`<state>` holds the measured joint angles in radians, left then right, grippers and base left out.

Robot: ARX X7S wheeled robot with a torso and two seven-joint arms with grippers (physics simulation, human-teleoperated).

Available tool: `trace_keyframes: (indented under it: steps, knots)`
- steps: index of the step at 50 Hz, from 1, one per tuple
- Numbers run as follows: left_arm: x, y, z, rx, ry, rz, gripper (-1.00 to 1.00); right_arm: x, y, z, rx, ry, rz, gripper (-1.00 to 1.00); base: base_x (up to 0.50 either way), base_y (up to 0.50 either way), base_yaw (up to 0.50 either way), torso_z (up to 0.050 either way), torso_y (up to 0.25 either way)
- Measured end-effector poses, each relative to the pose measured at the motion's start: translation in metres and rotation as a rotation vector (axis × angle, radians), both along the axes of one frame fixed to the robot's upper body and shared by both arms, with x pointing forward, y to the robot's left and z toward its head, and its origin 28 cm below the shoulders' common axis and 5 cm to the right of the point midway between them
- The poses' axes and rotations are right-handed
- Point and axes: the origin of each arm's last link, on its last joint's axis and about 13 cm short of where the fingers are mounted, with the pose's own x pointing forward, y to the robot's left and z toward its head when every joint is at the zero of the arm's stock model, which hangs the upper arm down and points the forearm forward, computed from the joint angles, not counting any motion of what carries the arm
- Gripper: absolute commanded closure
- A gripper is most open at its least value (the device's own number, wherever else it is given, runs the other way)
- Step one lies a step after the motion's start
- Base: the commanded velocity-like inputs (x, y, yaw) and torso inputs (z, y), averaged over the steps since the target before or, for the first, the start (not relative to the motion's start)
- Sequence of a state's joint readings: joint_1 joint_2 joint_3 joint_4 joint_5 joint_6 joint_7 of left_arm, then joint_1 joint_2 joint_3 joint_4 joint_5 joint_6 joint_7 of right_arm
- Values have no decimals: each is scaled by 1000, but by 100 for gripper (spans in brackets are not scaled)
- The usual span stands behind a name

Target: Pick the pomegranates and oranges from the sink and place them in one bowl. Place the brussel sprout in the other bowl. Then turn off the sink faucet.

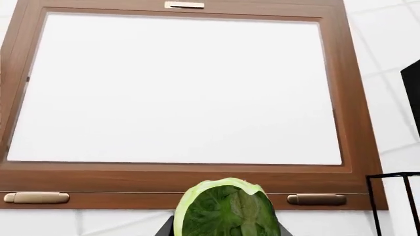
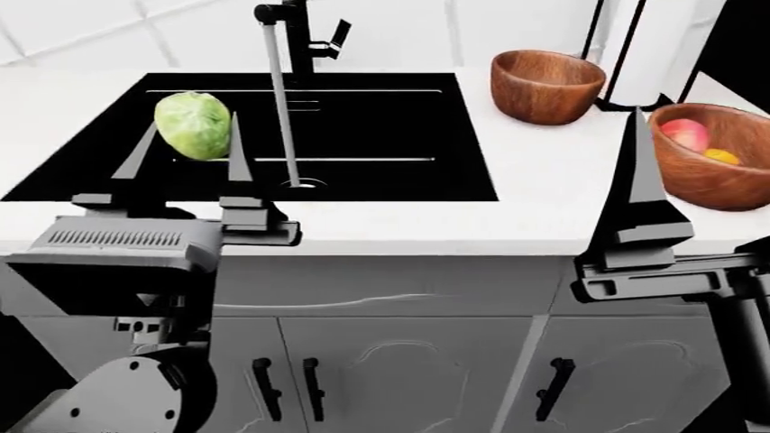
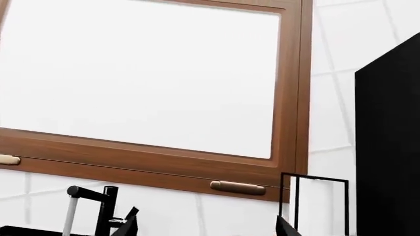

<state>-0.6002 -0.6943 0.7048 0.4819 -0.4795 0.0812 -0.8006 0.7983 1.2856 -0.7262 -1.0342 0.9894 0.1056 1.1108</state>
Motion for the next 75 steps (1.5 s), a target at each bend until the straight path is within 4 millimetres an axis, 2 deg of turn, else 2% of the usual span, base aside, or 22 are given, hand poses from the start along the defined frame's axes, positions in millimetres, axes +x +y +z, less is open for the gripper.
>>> trace_keyframes:
  steps: [39, 48, 53, 58, 69, 75]
  knots:
    - [9, -8, -6, 23, 40, 4, 100, -1, 7, 6, -14, -39, 20, -100, 0, -500, 0, 0, 0]
    - [14, -6, 0, 13, 38, 13, 100, 7, 8, 8, -7, -6, 26, -100, 0, -26, 0, 0, 0]
    - [19, -6, 7, 9, 38, 23, 100, 18, 8, 10, -7, 28, 28, -100, 0, 0, 0, 0, 0]
    - [30, -5, 18, -4, 57, 37, 100, 37, 6, 16, -9, 69, 17, -100, 0, 0, 0, 0, 0]
    - [79, -7, 55, -44, 122, 78, 100, 95, -7, 50, 31, 125, -37, -100, 0, 0, 0, 0, 0]
    - [100, -8, 68, -67, 162, 105, 100, 118, -15, 68, 82, 122, -62, -100, 0, 0, 0, 0, 0]
